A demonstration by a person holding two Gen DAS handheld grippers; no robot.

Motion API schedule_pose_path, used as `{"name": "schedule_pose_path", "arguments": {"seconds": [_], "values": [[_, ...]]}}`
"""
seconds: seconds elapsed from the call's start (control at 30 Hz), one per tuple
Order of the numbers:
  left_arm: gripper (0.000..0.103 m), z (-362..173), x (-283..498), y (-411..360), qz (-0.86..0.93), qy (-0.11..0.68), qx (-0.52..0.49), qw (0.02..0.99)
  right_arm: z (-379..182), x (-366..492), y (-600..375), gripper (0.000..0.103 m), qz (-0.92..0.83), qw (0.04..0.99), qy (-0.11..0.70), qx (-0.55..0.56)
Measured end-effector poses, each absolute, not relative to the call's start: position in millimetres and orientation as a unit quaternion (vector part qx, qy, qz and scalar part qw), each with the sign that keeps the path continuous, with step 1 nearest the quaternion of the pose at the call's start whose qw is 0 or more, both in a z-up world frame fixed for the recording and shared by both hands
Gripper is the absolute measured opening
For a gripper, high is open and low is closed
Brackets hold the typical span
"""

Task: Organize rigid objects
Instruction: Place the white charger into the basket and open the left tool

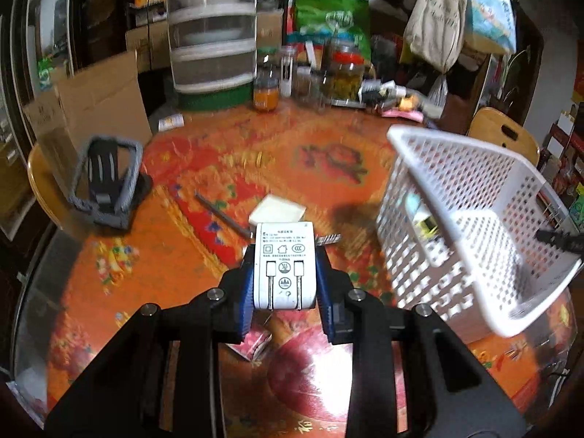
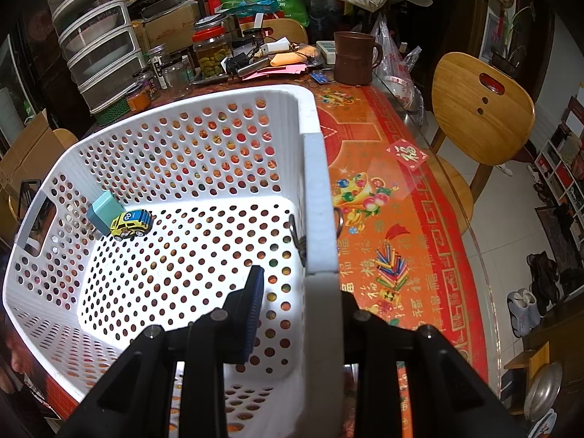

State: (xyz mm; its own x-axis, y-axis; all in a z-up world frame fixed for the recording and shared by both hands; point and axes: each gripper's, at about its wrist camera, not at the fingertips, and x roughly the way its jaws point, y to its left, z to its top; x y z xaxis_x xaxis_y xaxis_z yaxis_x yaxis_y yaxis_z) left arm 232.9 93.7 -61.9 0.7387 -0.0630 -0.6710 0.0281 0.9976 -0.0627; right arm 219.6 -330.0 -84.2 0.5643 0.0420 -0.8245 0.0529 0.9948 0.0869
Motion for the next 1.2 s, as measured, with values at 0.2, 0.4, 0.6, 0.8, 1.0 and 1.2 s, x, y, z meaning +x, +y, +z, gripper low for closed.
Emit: {"name": "schedule_pose_path", "arguments": {"seconds": [0.2, 0.4, 0.6, 0.8, 1.0, 1.2], "values": [[0.026, -16.4, 224.4, 73.7, -0.056, 0.325, -0.015, 0.944, -84.2, 219.7, -329.3, 0.028, -0.003, 0.883, 0.467, 0.051], [0.026, 16.6, 220.9, 38.2, -0.088, 0.297, 0.004, 0.951, -84.4, 219.6, -328.2, 0.028, -0.003, 0.882, 0.468, 0.049], [0.026, 21.3, 233.3, 3.1, -0.136, 0.299, 0.020, 0.944, -84.4, 220.0, -327.5, 0.028, -0.003, 0.882, 0.468, 0.049], [0.026, 6.5, 245.2, -29.5, -0.138, 0.323, 0.046, 0.935, -84.3, 219.8, -328.2, 0.028, -0.002, 0.882, 0.468, 0.050], [0.026, -8.6, 250.7, -47.5, -0.129, 0.336, 0.073, 0.930, -84.4, 219.9, -328.6, 0.028, -0.002, 0.882, 0.468, 0.050], [0.026, -27.9, 261.3, -60.4, -0.111, 0.358, 0.099, 0.922, -84.2, 219.2, -328.9, 0.028, -0.001, 0.882, 0.468, 0.051]]}}
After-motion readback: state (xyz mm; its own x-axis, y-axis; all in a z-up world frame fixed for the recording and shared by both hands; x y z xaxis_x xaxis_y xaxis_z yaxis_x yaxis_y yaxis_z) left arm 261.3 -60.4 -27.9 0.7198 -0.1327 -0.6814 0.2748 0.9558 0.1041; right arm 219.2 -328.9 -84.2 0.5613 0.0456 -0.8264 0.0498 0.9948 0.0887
